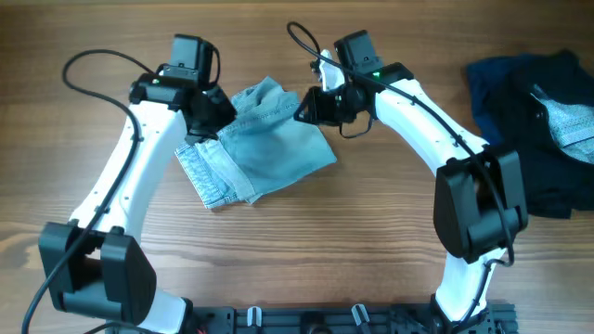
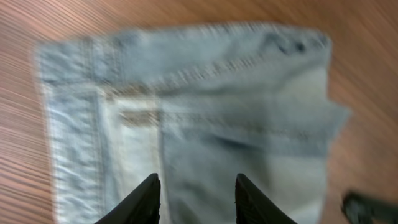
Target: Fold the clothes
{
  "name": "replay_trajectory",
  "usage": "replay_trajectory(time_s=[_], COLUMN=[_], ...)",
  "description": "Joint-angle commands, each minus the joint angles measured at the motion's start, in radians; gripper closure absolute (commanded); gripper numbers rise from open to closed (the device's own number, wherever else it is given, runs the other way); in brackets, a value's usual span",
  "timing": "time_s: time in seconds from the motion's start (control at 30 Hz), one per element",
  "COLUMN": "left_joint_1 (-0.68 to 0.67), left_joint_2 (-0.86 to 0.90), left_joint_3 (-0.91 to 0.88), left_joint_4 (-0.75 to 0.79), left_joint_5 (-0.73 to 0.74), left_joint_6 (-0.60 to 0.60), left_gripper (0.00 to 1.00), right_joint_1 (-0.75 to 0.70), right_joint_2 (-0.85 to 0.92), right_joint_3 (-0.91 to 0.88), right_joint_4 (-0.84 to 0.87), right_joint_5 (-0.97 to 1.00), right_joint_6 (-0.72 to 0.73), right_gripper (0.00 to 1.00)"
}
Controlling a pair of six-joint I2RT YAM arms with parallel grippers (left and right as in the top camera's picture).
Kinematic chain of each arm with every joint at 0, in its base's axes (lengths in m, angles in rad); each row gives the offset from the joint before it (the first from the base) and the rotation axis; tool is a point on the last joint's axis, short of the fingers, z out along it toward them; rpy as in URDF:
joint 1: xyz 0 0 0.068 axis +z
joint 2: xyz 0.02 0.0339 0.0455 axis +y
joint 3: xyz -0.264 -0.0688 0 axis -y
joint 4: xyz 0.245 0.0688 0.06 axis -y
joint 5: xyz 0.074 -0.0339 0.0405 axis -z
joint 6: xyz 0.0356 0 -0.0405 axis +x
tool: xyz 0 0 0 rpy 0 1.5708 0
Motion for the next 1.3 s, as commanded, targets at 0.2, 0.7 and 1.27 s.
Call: replay_trajectory(time_s=[0.2, 0.7, 1.27], left_joint_1=[-0.152, -0.151, -0.171], left_joint_2=[0.203, 0.286, 0.288], left_joint_3=[0.0, 0.0, -0.099], left_joint_4=[-0.088, -0.096, -0.068], left_joint_5=[0.143, 0.119, 0.045], left_joint_6=[-0.051, -0.051, -0.04], left_gripper=[0.75, 0.92, 0.96], right_joint_1=[0.014, 0.168, 0.159], right_joint_2=[-0.01, 0.134, 0.14], right_joint_3=[0.015, 0.015, 0.027], right_joint_4=[0.109, 0.157, 0.615], right_joint_5=[0.204, 0.25, 0.395], right_joint_6=[0.071, 0.233, 0.173], right_gripper=[0.96, 0.96, 0.96])
